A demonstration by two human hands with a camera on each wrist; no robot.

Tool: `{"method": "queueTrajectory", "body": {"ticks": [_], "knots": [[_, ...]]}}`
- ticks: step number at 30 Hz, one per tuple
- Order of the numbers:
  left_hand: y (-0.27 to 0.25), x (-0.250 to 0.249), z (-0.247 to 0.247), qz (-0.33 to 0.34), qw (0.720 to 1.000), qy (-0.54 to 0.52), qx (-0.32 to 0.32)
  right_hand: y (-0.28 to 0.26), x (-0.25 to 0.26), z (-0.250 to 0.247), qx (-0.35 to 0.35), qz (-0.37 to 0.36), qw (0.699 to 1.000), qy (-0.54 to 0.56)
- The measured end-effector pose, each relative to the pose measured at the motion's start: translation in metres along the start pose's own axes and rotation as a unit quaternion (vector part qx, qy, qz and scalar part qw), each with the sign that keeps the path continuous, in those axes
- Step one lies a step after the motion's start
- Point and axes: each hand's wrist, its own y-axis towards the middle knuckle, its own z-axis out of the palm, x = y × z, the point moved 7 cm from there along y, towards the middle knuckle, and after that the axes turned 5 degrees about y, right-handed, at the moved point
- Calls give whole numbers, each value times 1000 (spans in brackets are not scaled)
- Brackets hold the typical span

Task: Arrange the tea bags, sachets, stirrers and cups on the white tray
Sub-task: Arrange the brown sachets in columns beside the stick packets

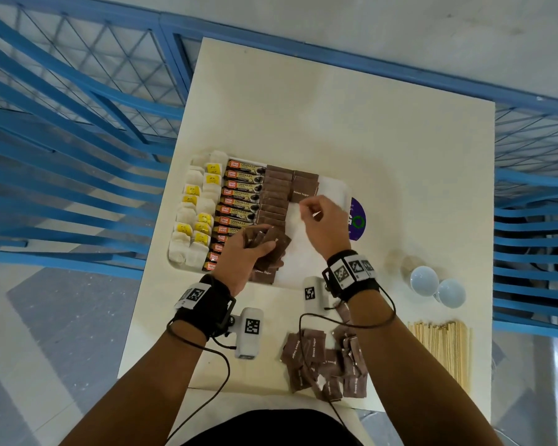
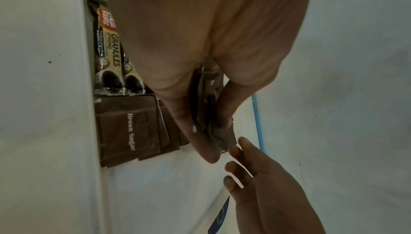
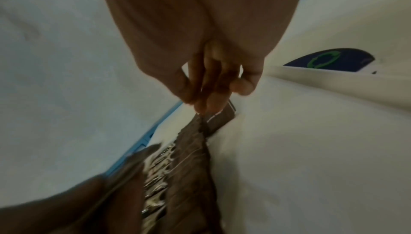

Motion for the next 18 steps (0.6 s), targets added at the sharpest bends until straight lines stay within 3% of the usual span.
{"method": "queueTrajectory", "body": {"ticks": [4,7,13,18], "knots": [[-3,-6,2,18,1000,8,-20,-27,4,24,135,-2,991,-19],[-6,-6,0,23,999,20,-35,-34,1,25,140,12,990,11],[-9,3,-1,7,998,60,-36,-33,8,11,87,17,993,76],[-10,3,-2,23,998,29,-57,-41,-4,20,160,65,983,58]]}}
